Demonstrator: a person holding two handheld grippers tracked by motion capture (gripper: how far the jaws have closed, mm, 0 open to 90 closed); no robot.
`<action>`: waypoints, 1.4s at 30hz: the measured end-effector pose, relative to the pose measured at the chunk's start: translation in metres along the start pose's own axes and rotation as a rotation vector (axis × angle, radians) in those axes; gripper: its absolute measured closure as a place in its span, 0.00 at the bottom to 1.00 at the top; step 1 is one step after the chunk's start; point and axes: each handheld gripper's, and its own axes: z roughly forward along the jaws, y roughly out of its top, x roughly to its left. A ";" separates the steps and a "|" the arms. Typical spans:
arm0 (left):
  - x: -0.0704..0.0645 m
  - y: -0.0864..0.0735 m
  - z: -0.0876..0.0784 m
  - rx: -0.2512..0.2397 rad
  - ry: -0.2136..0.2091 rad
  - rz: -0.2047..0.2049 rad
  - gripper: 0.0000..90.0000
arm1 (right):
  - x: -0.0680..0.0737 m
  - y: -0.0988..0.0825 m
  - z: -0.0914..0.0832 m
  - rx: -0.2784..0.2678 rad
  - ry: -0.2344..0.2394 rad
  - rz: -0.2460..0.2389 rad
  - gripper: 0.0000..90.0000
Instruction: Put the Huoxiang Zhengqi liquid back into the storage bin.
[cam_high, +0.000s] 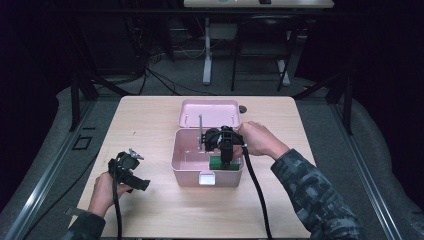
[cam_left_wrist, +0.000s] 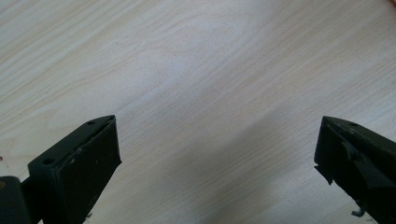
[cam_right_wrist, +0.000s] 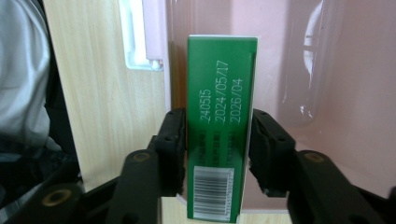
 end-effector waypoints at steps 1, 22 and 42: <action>0.000 0.000 0.000 0.000 0.000 0.000 0.00 | -0.001 0.000 -0.002 0.002 -0.001 0.006 0.63; 0.000 0.000 0.000 -0.001 -0.004 -0.003 0.00 | -0.011 -0.018 -0.018 -0.127 0.016 0.093 0.32; 0.000 0.001 0.000 -0.003 -0.004 -0.006 0.00 | -0.043 -0.072 -0.034 -0.422 -0.067 0.362 0.11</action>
